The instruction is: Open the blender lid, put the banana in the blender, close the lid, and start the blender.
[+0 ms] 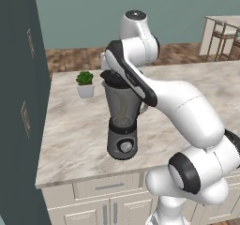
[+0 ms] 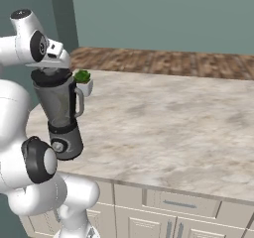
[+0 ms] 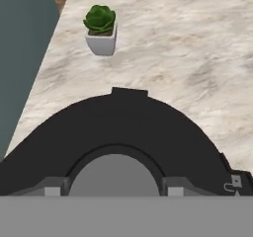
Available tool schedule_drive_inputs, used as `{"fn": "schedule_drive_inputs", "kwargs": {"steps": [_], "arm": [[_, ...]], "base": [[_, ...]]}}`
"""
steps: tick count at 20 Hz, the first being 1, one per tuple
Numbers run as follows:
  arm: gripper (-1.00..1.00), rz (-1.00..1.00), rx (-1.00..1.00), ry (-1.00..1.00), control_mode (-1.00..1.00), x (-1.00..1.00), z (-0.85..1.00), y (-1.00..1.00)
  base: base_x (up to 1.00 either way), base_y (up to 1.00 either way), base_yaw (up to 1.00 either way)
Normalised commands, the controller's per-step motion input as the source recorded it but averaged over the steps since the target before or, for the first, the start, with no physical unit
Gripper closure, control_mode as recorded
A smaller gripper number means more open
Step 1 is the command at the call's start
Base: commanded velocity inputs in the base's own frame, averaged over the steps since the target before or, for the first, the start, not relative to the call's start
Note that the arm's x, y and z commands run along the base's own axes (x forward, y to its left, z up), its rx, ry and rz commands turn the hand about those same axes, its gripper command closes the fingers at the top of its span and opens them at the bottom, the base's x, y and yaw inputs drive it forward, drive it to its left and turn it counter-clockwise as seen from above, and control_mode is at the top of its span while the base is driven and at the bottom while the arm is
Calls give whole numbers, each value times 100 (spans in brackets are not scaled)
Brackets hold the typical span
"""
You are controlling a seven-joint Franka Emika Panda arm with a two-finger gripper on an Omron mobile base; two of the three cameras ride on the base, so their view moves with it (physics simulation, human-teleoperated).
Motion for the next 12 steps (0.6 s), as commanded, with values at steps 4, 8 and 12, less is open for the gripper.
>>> {"fn": "schedule_drive_inputs", "kwargs": {"steps": [4,8,12], "arm": [[100,0,0,0,-100,-14,-21,-38],[100,1,0,0,-100,-27,0,-30],[100,2,0,5,-100,-14,-8,-5]], "base": [[0,0,0],[0,0,0],[0,0,0]]}}
